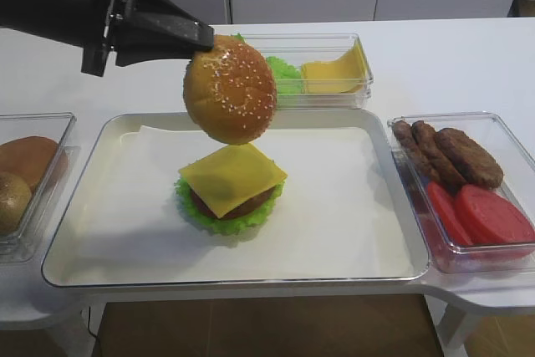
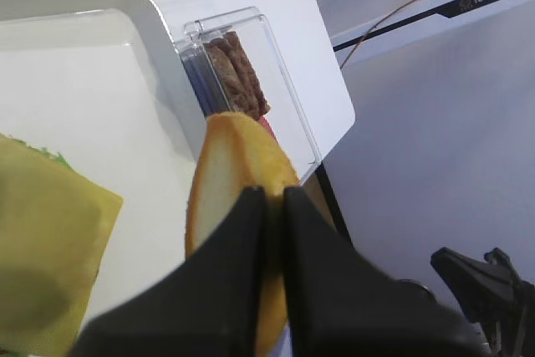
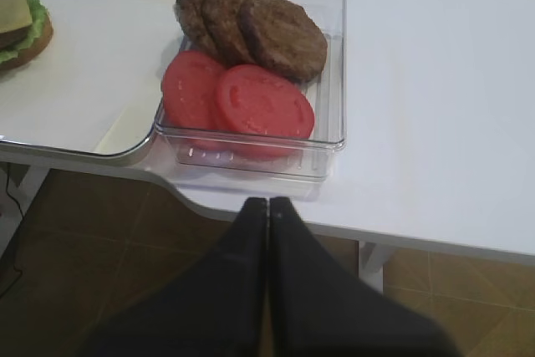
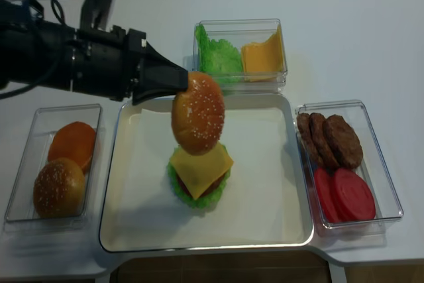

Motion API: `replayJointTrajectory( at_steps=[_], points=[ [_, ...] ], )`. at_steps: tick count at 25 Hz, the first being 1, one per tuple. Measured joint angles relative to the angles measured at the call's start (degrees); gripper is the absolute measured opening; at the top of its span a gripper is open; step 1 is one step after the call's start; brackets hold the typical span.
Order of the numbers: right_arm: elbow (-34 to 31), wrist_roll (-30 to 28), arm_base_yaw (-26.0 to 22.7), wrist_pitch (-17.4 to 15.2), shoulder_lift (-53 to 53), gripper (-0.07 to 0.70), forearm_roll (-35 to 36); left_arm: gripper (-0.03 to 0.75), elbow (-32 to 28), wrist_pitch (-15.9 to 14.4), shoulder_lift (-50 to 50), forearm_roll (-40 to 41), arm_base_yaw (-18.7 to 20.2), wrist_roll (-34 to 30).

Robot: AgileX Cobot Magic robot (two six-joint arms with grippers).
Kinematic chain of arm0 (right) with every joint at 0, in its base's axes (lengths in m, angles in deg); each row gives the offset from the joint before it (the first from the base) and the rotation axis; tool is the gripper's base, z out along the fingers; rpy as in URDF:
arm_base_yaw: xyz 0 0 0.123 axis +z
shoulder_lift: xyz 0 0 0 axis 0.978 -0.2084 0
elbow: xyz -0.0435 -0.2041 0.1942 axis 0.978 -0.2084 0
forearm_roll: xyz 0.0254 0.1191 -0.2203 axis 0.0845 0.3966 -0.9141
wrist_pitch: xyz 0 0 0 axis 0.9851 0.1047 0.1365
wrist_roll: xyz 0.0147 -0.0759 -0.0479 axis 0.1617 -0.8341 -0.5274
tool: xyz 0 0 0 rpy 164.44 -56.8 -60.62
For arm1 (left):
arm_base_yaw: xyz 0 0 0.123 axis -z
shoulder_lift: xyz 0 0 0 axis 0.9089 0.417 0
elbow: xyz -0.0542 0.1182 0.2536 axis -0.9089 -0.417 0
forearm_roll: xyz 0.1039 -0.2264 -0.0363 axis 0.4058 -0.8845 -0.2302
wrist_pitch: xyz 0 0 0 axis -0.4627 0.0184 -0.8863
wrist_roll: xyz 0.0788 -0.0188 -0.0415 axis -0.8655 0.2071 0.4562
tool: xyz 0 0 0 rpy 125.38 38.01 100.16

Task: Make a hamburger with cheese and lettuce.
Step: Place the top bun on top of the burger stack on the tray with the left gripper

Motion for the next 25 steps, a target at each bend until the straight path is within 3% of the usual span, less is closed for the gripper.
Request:
replayJointTrajectory(
  at_steps=[6, 17, 25],
  points=[
    [0.0, 0.0, 0.0, 0.0, 0.0, -0.004, 0.0, 0.028, 0.0, 0.8, 4.7, -2.8, 2.3, 0.0],
    [0.0, 0.0, 0.0, 0.0, 0.0, -0.004, 0.0, 0.028, 0.0, -0.4, 6.9, -4.0, 2.3, 0.1],
    [0.0, 0.0, 0.0, 0.0, 0.0, -0.004, 0.0, 0.028, -6.3, -0.3, 6.9, -9.0, -0.9, -2.5]
  ],
)
